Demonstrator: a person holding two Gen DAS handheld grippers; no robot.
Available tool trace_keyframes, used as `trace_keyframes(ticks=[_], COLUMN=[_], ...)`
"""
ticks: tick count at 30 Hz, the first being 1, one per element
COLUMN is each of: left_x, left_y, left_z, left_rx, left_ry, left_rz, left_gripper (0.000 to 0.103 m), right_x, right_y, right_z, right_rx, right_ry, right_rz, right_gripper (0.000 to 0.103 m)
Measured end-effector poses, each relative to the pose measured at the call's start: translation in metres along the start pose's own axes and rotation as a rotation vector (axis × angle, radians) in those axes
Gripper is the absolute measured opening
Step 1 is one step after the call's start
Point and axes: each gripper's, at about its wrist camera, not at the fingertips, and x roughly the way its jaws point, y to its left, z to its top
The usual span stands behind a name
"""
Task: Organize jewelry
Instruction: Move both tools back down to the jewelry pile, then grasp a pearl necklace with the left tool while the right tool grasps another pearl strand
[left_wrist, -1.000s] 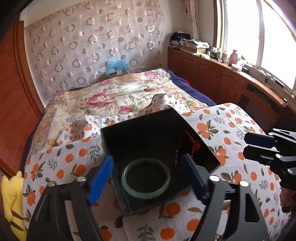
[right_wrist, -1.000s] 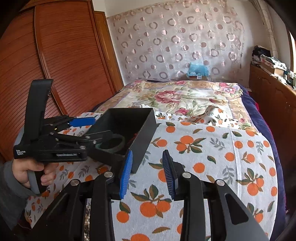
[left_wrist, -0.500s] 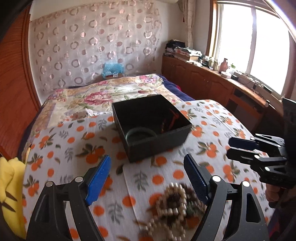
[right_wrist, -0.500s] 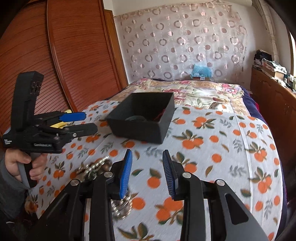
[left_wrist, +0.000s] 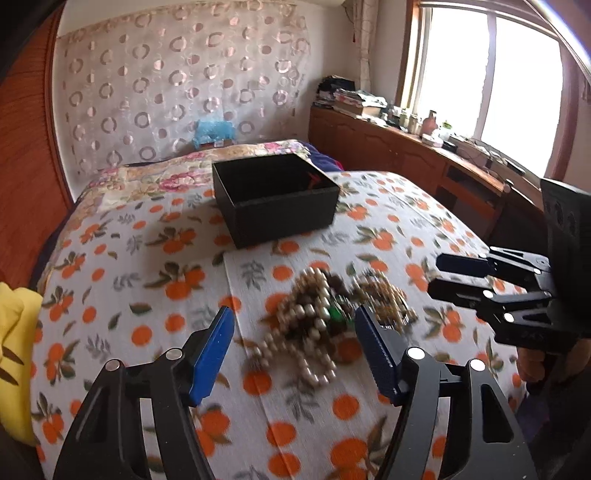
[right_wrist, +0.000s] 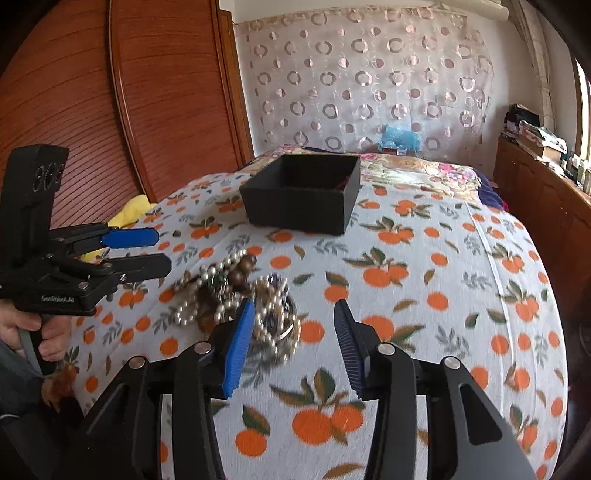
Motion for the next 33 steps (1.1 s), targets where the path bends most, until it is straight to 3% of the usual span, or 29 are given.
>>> trace_keyframes(ticks=[1, 5, 16, 24, 33], left_x=[0.0, 0.006, 0.024, 0.03, 0.033], left_y=[-0.001, -0.005, -0.003, -0.001, -0.008], left_z=[-0.003, -0.015, -0.019, -0.023, -0.025], left_rx=[0.003, 0.008, -0.012, 0.019, 0.033], left_ry=[0.005, 0.047, 0.103, 0.129, 0.139], left_rz=[-0.001, -0.006, 0.045, 0.137, 0.116], left_gripper=[0.064, 0.043, 0.039, 0.034, 0.023], right_x=[0.0, 0.001, 0.005, 0.005, 0.005], right_y=[0.001, 0.003, 0.003, 0.004, 0.004], right_z=[-0.002, -0.013, -0.024, -0.024, -0.024], right_rx=[0.002, 0.001, 0.008, 0.005, 0.006], right_ry=[0.004, 0.026, 0.039, 0.04, 0.04], right_rz=[0.001, -0.005, -0.02, -0.021, -0.02], right_gripper=[0.047, 0.047, 0.047, 0.047, 0.047])
